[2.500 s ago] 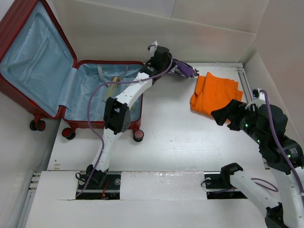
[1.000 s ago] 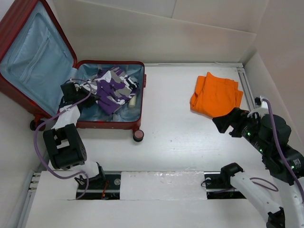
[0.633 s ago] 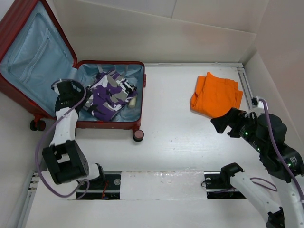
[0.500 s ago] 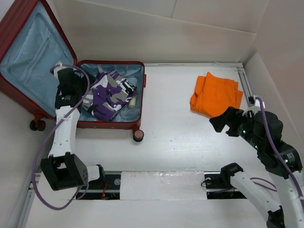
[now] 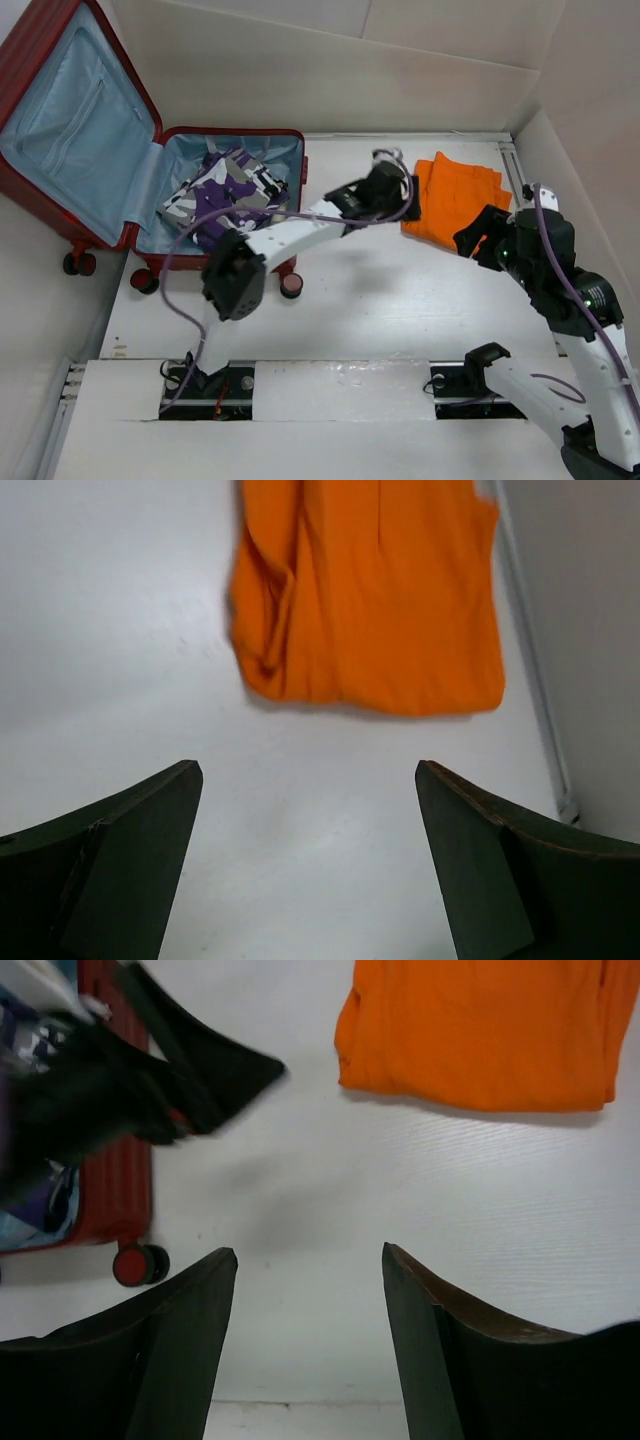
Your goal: Pack the luggage
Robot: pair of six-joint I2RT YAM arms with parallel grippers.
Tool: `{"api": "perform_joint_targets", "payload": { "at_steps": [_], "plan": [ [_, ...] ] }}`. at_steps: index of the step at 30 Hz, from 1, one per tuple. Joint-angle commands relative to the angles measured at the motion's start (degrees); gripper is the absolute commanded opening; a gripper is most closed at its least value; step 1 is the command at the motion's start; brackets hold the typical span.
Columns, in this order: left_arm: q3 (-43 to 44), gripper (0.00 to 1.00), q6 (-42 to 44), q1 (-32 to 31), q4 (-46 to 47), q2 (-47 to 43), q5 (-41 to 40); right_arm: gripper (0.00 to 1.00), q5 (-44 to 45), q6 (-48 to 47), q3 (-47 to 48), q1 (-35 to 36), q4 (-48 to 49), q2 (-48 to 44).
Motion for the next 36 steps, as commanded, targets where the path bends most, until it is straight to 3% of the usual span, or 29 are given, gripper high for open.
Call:
{"api": "perform_joint_targets", "payload": {
  "at_steps": [1,6,10,17,21,22,25,26,28,36],
  "plan": [
    [5.91,0.85,-4.16,-2.20,-2.64,6.04,4.15,0.66,6.90,1.86,5.36,0.67,-1.26,-0.29],
    [13.73,0.79,-11.11,-2.73,3.43,19.23,10.92,0.79,8.13,2.40,9.58,0.67,-4.15,-0.20],
    [22.00,0.78,-12.43,-2.73,2.03,26.62,10.94,0.82,4.45,2.40,11.25,0.67,-4.69,1.03],
    [21.31,0.68,-15.77,-0.80,6.07,31.98,11.02,0.83,1.54,2.92,11.25,0.67,-3.63,1.64],
    [21.83,0.46,-17.18,0.43,7.13,34.36,11.73,0.83,1.02,2.92,11.25,0.67,-3.63,2.78],
    [21.83,0.36,-17.18,0.43,7.13,34.36,11.73,0.83,1.02,2.92,11.25,0.67,-3.63,2.78],
    [21.31,0.26,-17.18,1.57,7.13,34.36,11.73,0.83,0.49,2.92,11.25,0.67,-2.58,3.40],
    [21.31,0.13,-17.18,2.09,7.13,34.36,11.73,0.83,0.49,2.92,11.25,0.67,-2.58,3.40],
    [20.69,0.00,-15.96,2.72,6.52,34.36,10.86,0.83,-0.04,2.92,10.73,0.67,-2.05,3.93],
    [9.82,0.00,-12.54,8.95,5.81,29.27,8.04,0.83,-0.04,2.92,10.20,0.67,-1.00,3.93]
  ]
}}
